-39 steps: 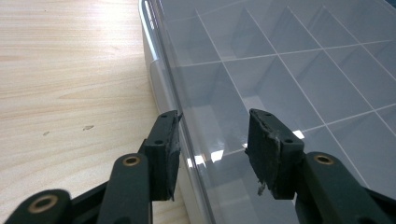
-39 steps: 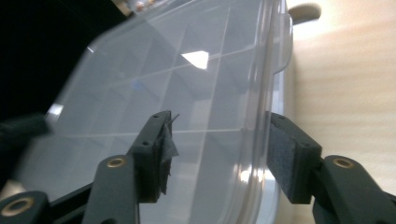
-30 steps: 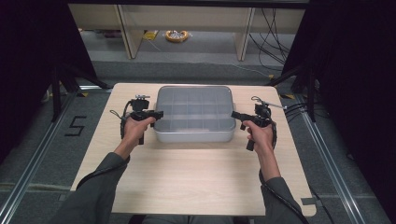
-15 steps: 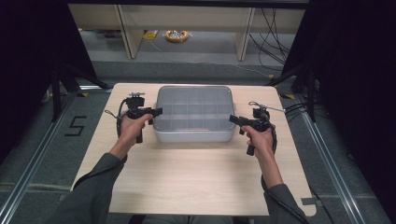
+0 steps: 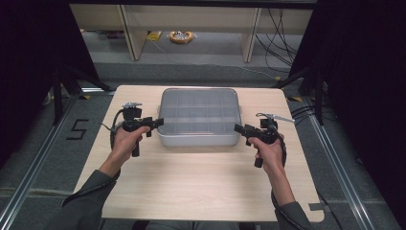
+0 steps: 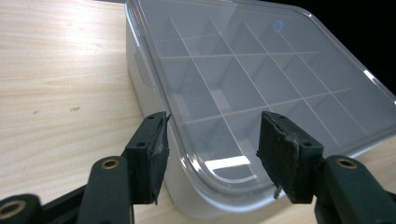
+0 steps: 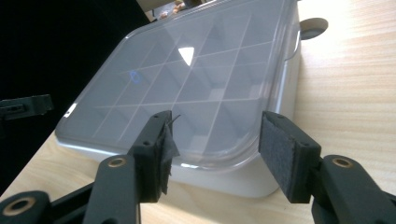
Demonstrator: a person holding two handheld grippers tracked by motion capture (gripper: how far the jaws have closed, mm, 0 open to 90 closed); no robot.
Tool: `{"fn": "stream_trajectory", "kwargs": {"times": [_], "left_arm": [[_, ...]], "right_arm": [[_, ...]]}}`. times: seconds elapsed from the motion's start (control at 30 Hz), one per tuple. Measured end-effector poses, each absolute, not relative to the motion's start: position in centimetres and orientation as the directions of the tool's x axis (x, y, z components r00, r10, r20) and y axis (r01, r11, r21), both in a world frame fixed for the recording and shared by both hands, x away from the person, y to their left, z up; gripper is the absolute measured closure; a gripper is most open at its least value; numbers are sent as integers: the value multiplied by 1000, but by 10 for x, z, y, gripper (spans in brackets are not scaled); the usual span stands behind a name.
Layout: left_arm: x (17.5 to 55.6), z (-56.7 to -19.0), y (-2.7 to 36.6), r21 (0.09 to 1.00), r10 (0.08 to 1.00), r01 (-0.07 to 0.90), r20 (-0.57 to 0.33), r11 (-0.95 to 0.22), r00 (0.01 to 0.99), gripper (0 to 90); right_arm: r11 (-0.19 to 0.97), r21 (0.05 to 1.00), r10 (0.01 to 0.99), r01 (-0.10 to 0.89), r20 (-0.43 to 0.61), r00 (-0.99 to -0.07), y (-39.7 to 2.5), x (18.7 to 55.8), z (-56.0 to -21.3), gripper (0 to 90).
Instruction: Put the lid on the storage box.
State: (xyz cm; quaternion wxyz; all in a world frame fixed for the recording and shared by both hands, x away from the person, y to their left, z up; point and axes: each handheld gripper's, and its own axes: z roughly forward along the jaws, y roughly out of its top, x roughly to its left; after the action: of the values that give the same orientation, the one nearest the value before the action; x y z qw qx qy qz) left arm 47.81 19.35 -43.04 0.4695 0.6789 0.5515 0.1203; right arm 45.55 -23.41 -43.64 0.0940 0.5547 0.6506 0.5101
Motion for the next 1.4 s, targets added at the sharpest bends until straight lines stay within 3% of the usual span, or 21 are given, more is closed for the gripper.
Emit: {"fn": "stream_trajectory", "kwargs": {"times": [0.23, 0.63, 0.73, 0.77, 0.93, 0.97, 1.4], "left_arm": [[458, -434, 200, 781, 846, 622, -368, 56, 386, 415], [432, -443, 201, 780, 844, 625, -356, 31, 402, 399], [426, -445, 199, 778, 844, 628, -348, 16, 409, 392], [425, -446, 198, 780, 841, 626, -350, 19, 412, 389], [417, -448, 192, 778, 838, 629, -346, 5, 421, 377], [415, -449, 192, 780, 835, 626, -347, 4, 428, 373], [391, -453, 179, 782, 809, 622, -346, -30, 475, 353]], "right_arm": [[-152, 748, 806, 646, 473, -357, -229, 441, -434, 449], [-96, 773, 823, 627, 416, -387, -234, 430, -438, 420], [-127, 743, 816, 657, 455, -357, -234, 424, -438, 412], [-84, 783, 827, 616, 400, -395, -237, 427, -442, 405], [-118, 746, 826, 655, 440, -352, -237, 419, -442, 389], [-88, 769, 834, 633, 404, -375, -240, 420, -445, 386], [-62, 767, 834, 638, 391, -389, -237, 404, -446, 369]]}}
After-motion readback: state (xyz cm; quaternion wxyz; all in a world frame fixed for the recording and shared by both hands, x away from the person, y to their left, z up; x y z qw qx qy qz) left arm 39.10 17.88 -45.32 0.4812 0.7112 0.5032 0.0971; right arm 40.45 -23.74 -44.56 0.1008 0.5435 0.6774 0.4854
